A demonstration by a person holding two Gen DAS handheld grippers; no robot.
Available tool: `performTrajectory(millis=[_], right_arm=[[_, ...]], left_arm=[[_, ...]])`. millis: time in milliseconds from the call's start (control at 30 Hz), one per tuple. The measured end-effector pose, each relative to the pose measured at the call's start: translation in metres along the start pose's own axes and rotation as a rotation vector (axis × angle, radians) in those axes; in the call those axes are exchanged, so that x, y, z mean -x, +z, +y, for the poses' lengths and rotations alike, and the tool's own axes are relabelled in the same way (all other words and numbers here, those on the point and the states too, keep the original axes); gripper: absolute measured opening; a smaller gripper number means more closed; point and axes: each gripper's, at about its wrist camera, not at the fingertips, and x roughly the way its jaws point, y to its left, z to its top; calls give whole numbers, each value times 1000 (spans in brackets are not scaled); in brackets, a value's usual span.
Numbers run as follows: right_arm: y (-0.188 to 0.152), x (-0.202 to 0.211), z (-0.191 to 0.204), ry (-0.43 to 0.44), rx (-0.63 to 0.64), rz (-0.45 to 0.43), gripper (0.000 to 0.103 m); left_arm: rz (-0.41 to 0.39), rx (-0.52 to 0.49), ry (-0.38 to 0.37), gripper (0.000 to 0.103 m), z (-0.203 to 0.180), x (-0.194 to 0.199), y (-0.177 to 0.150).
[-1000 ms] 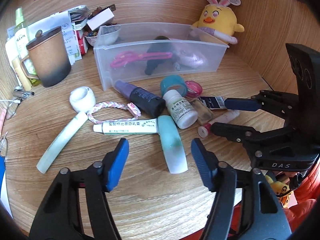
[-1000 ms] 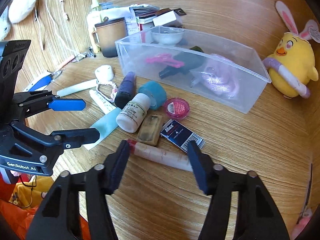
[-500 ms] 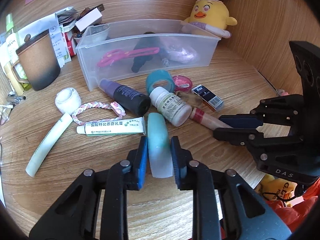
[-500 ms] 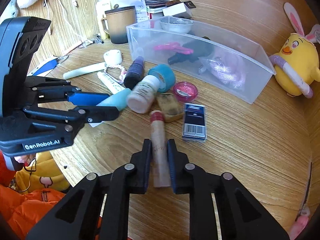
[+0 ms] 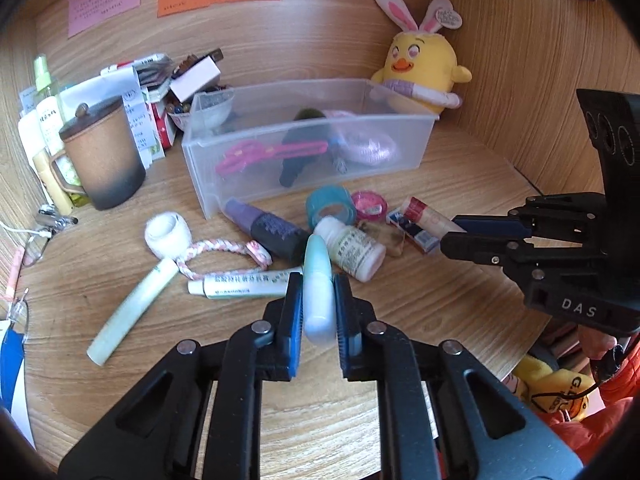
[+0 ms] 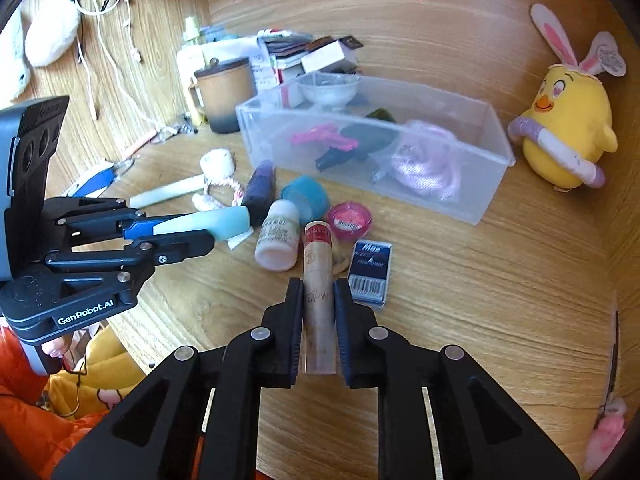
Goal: Organize objects
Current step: 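Place the beige tube with the right gripper while the left places the pale blue bottle into the box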
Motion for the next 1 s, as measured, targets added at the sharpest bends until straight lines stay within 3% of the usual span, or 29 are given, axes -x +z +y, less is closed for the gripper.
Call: performTrajectory(millis=[600, 1000], right_arm=[[71, 12, -39, -55, -75, -150, 14], [114, 2, -58, -95, -94, -197, 14]], left_arm=[[-163, 73, 51, 14, 31, 16, 67], [-208, 100, 120, 14, 47, -2, 107]])
